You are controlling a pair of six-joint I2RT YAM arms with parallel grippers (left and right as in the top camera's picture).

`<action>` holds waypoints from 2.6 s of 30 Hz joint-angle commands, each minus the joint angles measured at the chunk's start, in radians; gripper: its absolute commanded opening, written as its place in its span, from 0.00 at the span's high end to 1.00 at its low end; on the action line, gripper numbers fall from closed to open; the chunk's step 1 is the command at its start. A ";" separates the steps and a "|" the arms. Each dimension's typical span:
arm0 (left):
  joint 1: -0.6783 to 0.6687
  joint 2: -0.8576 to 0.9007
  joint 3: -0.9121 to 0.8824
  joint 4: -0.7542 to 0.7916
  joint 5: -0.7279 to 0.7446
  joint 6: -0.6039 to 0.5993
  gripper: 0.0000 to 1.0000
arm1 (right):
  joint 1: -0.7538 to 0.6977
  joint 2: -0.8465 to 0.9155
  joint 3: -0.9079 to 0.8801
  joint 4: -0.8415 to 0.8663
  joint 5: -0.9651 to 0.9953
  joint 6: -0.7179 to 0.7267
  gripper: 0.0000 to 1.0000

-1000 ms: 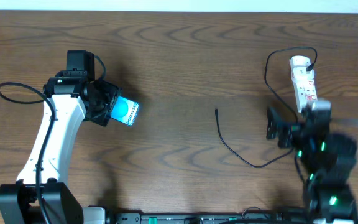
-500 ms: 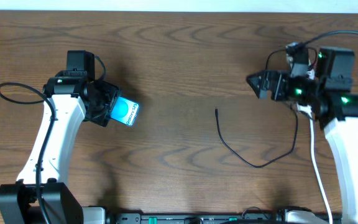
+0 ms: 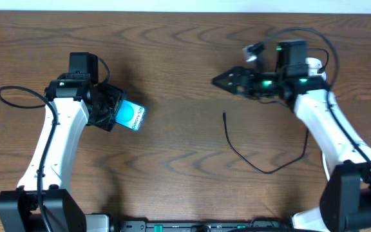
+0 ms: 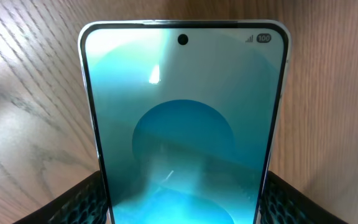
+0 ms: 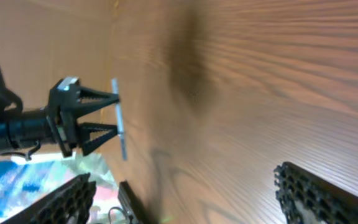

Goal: Plug charger to phone and switch on socket
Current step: 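Move the right gripper from rest toward the held phone, then grasp the phone's bottom edge with the right gripper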

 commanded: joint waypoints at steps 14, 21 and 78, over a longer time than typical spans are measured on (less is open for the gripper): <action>-0.018 -0.001 0.016 -0.017 0.107 -0.104 0.93 | 0.229 0.025 0.018 0.085 0.123 0.126 0.17; -0.086 -0.001 0.016 0.008 0.118 -0.142 0.93 | 0.246 0.025 0.018 0.092 0.131 0.126 0.17; -0.198 -0.001 0.016 0.084 0.253 -0.230 0.93 | 0.412 0.025 0.018 0.089 0.255 0.145 0.50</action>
